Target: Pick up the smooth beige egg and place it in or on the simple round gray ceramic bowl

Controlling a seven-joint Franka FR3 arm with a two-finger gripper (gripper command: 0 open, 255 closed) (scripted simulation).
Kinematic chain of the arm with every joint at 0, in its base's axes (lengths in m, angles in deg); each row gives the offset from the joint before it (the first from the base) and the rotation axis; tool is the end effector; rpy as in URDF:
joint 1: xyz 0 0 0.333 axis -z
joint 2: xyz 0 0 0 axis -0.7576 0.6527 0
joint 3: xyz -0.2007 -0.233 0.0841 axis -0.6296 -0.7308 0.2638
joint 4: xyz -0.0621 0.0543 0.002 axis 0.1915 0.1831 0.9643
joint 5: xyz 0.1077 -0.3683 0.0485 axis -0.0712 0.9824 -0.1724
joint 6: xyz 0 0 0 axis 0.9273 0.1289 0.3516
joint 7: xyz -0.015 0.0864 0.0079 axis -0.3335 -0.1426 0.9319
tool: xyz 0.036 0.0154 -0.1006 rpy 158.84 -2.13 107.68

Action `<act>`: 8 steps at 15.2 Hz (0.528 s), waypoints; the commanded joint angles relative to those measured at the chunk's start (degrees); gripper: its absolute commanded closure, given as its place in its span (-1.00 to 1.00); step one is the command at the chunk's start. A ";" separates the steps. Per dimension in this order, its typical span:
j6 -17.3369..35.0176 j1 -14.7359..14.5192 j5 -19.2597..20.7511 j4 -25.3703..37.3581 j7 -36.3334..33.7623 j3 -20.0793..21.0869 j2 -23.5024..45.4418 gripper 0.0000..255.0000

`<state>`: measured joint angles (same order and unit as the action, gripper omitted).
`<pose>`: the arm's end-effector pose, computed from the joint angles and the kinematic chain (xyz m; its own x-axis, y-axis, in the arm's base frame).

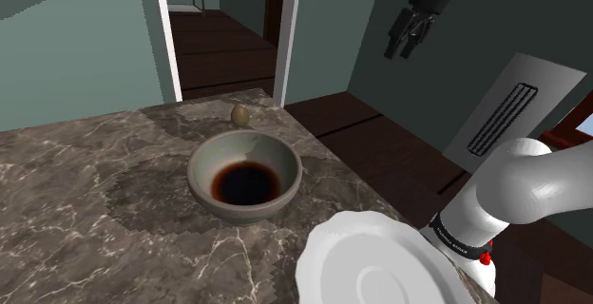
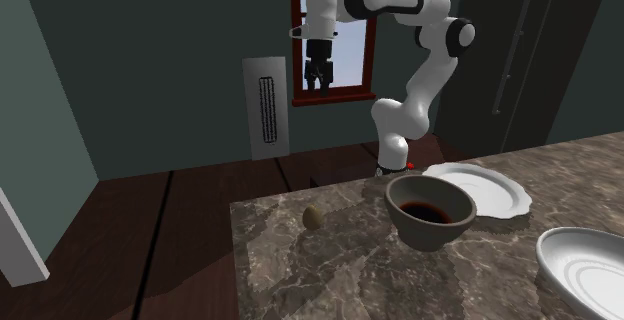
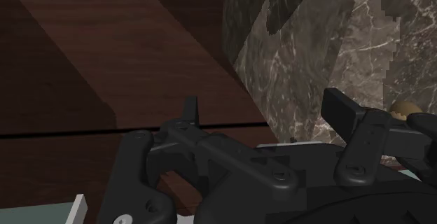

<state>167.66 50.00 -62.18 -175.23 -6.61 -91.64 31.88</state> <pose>0.3166 -0.0185 0.6174 0.9948 -0.0310 0.0966 -0.0194 -0.9927 -0.1188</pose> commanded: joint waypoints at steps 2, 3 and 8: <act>0.72 -0.18 -0.53 -0.21 -2.03 1.56 0.43 -1.00; 1.44 -0.35 -1.04 -0.32 -4.04 3.12 0.96 -1.00; 5.09 -1.00 -3.07 0.53 -14.11 10.83 5.19 -1.00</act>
<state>171.90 49.13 -64.82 -175.28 -18.37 -82.54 35.72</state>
